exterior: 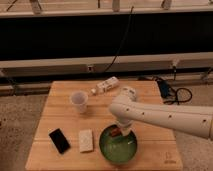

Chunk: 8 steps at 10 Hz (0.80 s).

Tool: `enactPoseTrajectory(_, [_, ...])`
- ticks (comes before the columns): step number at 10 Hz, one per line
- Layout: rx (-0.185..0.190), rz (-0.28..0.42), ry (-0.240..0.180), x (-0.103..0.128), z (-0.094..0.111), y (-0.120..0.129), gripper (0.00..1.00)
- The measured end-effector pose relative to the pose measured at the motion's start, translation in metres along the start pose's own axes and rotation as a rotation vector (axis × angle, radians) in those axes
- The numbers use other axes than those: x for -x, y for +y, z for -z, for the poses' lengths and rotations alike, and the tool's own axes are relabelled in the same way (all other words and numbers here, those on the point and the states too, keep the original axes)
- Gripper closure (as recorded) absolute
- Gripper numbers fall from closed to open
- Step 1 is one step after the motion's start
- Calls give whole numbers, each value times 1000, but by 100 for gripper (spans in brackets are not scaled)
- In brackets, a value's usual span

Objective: Place the pepper in the ceramic bowl

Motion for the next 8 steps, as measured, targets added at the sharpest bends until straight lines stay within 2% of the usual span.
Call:
enactPoseTrajectory(3, [-2, 5, 0, 2, 1, 0, 41])
enactPoseTrajectory(4, [-4, 7, -1, 3, 1, 0, 37])
enactPoseTrajectory(6, [-4, 10, 0, 4, 1, 0, 38])
enactPoseTrajectory(7, [-5, 11, 0, 5, 2, 0, 44])
enactPoseTrajectory(8, [-5, 13, 0, 5, 2, 0, 45])
